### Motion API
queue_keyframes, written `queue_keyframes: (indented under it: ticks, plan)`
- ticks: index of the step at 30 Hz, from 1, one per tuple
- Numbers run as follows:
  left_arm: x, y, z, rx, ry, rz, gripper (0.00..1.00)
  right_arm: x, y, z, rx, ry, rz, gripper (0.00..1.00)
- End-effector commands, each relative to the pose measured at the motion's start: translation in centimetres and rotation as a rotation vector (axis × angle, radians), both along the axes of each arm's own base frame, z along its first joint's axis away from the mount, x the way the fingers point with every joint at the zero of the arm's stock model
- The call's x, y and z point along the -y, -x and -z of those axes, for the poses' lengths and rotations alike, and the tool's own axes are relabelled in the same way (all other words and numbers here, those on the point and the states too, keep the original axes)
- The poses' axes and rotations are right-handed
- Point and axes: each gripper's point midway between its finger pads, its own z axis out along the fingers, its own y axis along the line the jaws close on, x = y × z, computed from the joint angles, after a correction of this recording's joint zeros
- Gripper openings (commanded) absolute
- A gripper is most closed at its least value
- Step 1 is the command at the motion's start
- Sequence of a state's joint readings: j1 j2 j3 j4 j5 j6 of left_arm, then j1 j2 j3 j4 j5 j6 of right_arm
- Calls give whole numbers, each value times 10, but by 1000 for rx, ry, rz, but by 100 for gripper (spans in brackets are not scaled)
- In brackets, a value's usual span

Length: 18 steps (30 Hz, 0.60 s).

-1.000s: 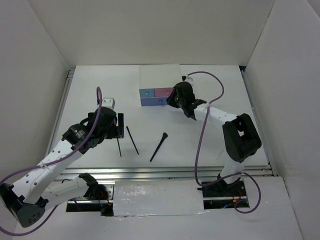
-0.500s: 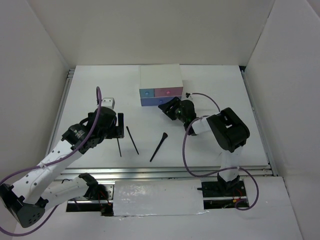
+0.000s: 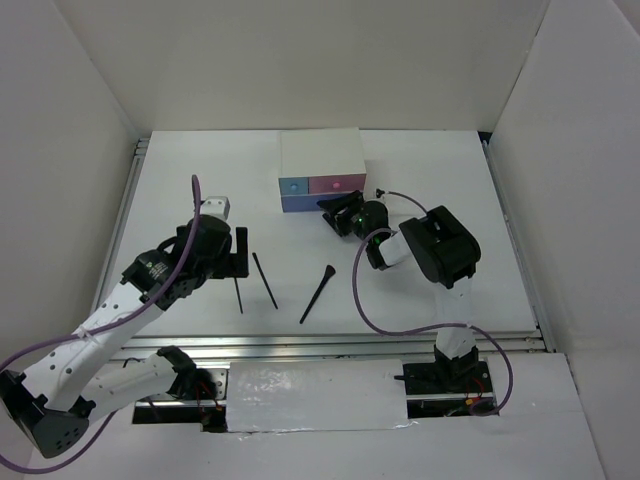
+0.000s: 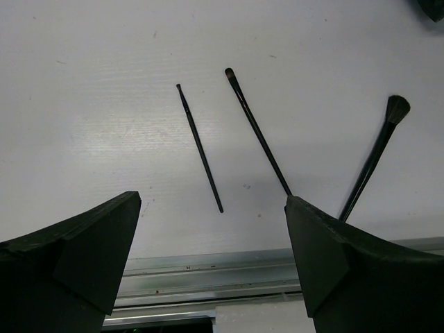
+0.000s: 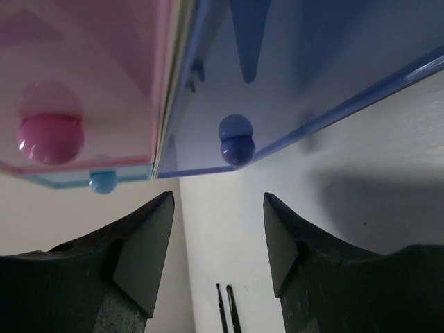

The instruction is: Organize the makeup

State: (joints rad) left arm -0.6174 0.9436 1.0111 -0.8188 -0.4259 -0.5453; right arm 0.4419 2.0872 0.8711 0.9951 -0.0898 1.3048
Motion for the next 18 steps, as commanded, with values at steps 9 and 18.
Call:
queue_keyframes:
  ticks: [9,18]
  plan:
    - [4,-3,-11,49,25,32,100,0,-27,-15,18,-121,21,57]
    - [6,-2,-13,57,39,51,100,-4,-34,-10,-3,-126,-5,48]
